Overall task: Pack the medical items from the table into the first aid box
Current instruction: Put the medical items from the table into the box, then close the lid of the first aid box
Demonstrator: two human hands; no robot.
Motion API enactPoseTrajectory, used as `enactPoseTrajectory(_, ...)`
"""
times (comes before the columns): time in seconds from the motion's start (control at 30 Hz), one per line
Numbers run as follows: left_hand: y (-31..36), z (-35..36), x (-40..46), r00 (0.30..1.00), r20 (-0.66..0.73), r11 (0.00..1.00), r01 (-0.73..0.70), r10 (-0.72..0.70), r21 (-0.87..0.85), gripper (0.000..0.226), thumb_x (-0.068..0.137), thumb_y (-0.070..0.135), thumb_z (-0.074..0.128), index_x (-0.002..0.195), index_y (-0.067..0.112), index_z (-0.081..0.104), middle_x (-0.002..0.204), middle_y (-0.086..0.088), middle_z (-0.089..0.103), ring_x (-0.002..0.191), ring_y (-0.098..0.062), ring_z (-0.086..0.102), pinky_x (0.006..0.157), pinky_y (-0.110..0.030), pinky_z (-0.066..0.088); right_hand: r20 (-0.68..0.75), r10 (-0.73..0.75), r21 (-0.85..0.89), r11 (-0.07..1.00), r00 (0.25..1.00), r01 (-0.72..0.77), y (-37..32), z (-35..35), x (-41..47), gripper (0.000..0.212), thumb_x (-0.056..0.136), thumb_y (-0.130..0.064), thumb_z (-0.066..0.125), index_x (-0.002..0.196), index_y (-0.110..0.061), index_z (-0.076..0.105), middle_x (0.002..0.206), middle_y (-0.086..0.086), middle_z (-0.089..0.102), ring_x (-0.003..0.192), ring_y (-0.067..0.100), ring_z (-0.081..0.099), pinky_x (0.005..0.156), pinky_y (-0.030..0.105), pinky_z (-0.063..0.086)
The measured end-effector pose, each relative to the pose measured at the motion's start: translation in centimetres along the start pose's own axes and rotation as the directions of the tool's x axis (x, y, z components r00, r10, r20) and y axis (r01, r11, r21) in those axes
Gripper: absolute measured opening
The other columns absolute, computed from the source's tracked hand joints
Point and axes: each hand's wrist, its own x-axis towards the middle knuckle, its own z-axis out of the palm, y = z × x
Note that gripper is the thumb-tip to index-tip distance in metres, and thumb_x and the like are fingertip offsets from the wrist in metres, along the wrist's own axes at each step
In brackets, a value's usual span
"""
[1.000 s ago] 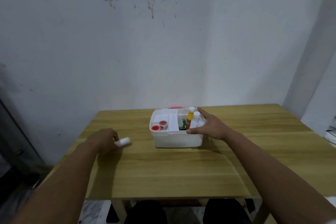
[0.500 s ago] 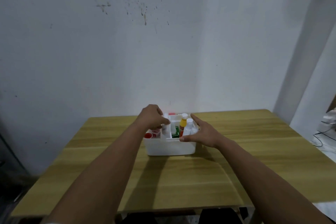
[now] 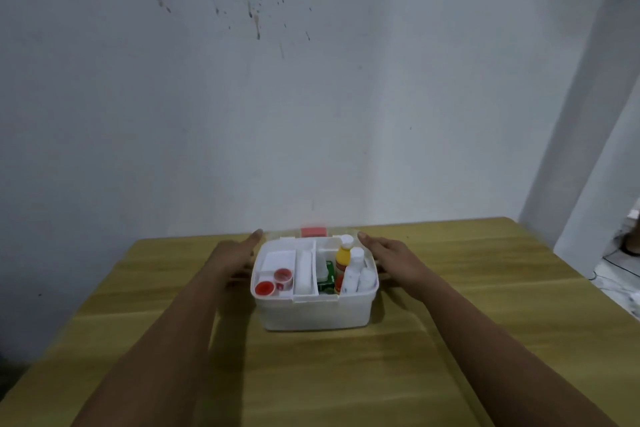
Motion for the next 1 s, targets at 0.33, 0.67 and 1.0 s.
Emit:
enactPoseTrajectory(0.33, 0.8, 0.9, 3.3, 0.976, 0.211, 0.989, 0.08, -0.053, -0.122, 0.082, 0.081, 0.083, 0.053, 0.113, 0.009, 0.067, 0.104, -0.01, 0.073, 0.096, -0.029, 0.067, 0.092, -0.045, 0.054, -0.051, 0.12, 0.108, 0.987, 0.991, -0.114, -0.8, 1.3, 4.3, 0.043, 0.084, -0.049, 0.077, 0.105, -0.012, 0.079, 0.093, 0.005, 0.081, 0.094, 0.029, 0.077, 0.095, 0.05, 0.058)
enactPoseTrajectory(0.67, 4.1, -0.1, -1.1, 0.969, 0.213, 0.957, -0.063, 0.127, -0.283, 0.114, 0.066, 0.096, 0.035, 0.152, 0.022, 0.045, 0.15, -0.015, 0.053, 0.135, -0.038, 0.051, 0.116, -0.059, 0.034, -0.096, -0.087, 0.099, 0.99, 0.992, 0.096, -4.6, 1.0, 1.5, 0.093, 0.075, -0.076, 0.068, 0.151, -0.027, 0.046, 0.124, 0.001, 0.072, 0.106, 0.018, 0.07, 0.084, 0.036, 0.054)
enactPoseTrajectory(1.0, 1.9, 0.6, -7.1, 0.923, 0.006, 0.883, -0.366, 0.384, -0.293, 0.109, 0.063, 0.101, 0.022, 0.146, 0.036, 0.047, 0.151, -0.002, 0.051, 0.133, -0.024, 0.051, 0.112, -0.05, 0.036, -0.22, -0.351, 0.022, 0.931, 0.91, 0.364, -4.2, 1.5, -3.9, 0.085, 0.08, -0.078, 0.055, 0.15, -0.029, 0.05, 0.141, -0.001, 0.063, 0.129, 0.017, 0.06, 0.11, 0.044, 0.047)
